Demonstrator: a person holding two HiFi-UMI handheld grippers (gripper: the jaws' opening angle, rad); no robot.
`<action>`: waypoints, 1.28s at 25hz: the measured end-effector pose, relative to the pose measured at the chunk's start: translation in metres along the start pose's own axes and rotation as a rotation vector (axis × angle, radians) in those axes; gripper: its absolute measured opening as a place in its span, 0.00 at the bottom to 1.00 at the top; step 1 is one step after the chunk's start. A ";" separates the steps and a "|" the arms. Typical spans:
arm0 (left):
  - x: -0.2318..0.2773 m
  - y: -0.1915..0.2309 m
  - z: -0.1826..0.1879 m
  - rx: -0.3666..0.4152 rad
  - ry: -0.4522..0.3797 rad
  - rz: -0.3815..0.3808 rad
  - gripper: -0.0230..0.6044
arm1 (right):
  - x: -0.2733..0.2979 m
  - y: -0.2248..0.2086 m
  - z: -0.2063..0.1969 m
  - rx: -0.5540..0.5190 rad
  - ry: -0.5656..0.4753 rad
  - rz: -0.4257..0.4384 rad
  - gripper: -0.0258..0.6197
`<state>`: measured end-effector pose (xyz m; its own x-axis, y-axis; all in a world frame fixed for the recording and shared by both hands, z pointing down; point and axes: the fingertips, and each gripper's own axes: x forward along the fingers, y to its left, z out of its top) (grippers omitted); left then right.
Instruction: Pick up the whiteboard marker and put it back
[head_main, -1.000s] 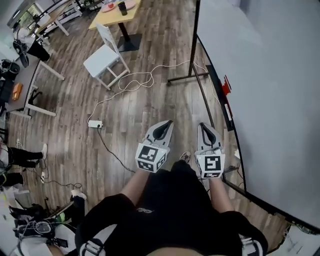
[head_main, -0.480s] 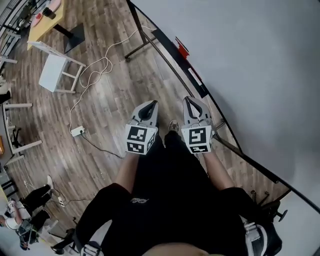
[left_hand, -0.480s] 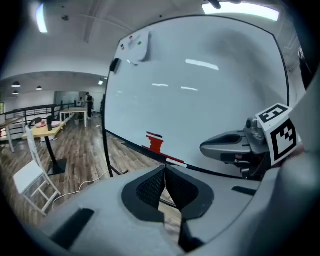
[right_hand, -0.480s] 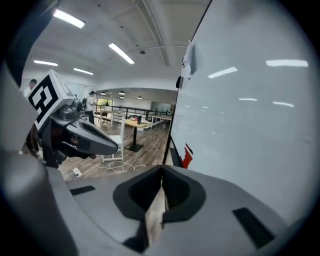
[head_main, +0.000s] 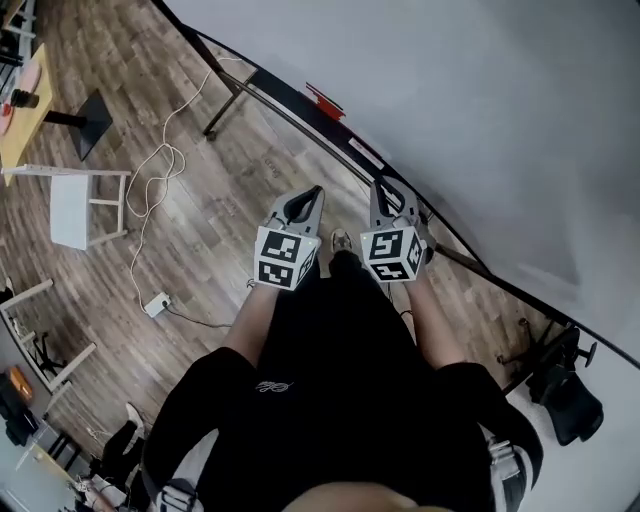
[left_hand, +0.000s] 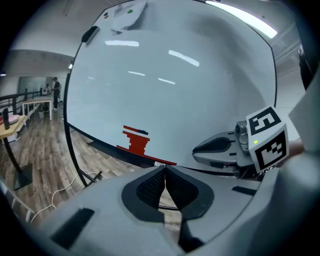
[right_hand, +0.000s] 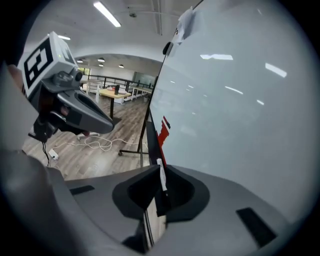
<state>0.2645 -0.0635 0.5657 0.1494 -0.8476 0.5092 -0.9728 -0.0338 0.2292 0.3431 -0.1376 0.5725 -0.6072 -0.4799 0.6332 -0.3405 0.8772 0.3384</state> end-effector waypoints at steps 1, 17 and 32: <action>0.006 0.002 0.000 0.004 0.011 -0.030 0.05 | 0.008 -0.003 -0.005 -0.018 0.041 -0.026 0.05; 0.035 0.075 0.003 0.020 0.127 -0.197 0.05 | 0.094 -0.005 -0.047 -0.214 0.510 -0.090 0.16; 0.036 0.095 -0.009 -0.027 0.137 -0.199 0.05 | 0.112 -0.005 -0.059 -0.239 0.630 -0.096 0.13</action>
<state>0.1791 -0.0928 0.6130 0.3623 -0.7460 0.5588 -0.9169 -0.1776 0.3574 0.3194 -0.1952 0.6825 -0.0234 -0.5219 0.8527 -0.1601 0.8439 0.5121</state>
